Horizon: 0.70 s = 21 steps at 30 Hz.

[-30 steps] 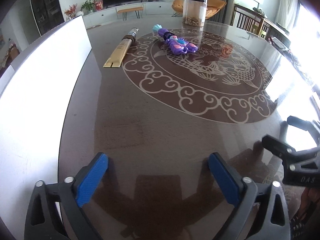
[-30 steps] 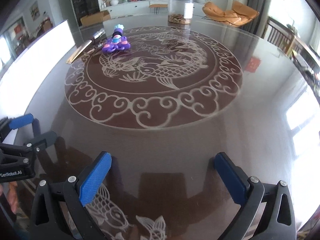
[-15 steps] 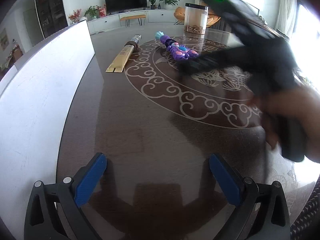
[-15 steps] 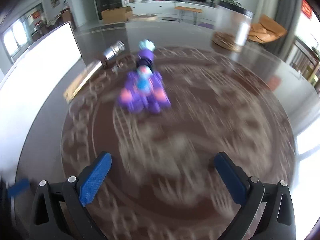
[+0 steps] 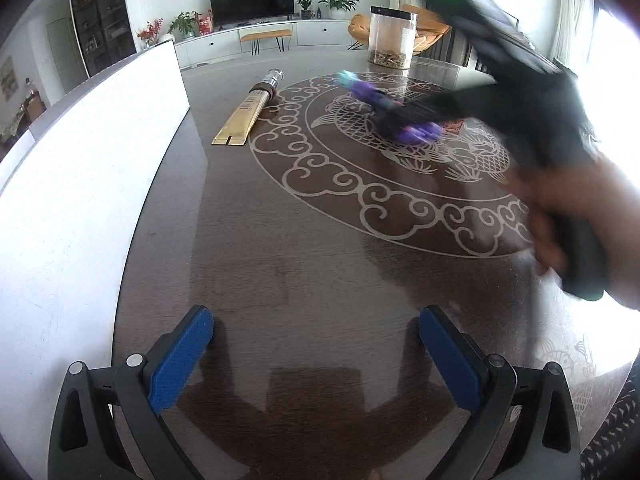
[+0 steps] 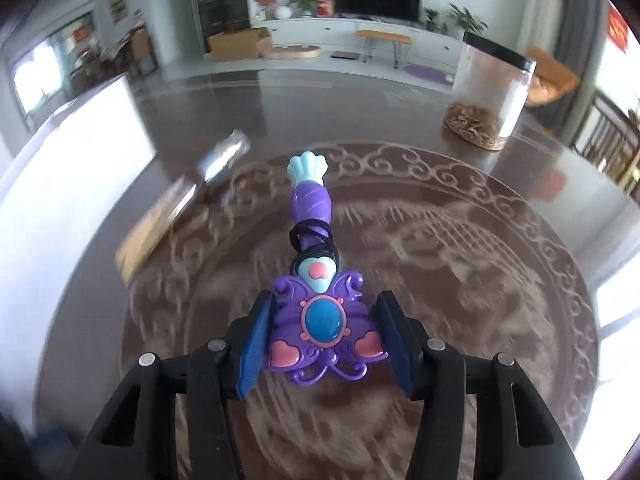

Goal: Organize objects
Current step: 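Grasp the purple toy wand with the right tool while the left tool grasps the gold tube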

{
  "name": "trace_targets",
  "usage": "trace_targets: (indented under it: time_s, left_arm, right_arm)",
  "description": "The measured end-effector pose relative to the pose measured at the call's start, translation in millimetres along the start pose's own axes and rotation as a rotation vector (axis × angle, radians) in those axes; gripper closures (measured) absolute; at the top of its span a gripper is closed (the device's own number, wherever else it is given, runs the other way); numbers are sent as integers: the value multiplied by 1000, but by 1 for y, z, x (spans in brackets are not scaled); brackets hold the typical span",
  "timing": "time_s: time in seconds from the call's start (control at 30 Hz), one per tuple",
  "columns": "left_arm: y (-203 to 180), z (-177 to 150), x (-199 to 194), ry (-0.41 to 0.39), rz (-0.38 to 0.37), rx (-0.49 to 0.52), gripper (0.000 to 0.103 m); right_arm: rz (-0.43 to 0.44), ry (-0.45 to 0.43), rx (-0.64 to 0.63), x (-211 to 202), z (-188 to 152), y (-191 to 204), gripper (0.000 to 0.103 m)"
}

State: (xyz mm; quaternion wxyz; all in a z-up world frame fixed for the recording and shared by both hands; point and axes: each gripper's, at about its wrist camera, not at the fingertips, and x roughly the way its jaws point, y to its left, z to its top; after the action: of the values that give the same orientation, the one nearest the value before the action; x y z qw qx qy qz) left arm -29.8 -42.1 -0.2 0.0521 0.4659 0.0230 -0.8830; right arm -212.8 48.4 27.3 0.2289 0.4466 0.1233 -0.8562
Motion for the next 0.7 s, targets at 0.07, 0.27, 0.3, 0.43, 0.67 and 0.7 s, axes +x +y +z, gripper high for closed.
trace_targets:
  time_s: [0.07,0.27,0.3,0.43,0.67,0.7]
  left_arm:
    - [0,0,0,0,0,0,0]
    - [0,0,0,0,0,0,0]
    - [0,0,0,0,0,0,0]
    - [0,1,0,0,1,1,0]
    - [2,30,8,128,-41,-13,0]
    - [3,44,6,112,-54,-23,0]
  right_arm:
    - [-11,-8,9,-21,-31,-12,50]
    - [-67,-32,81,-85,-125,-41,49]
    - [-78,-34,97,-93,-137,-45,49]
    - [-109,-37,144,-113,-165,-54,49]
    - [-105,-26,158,-112,-160,-60,30]
    - [-106,-24,154,-112,-161,-60,28]
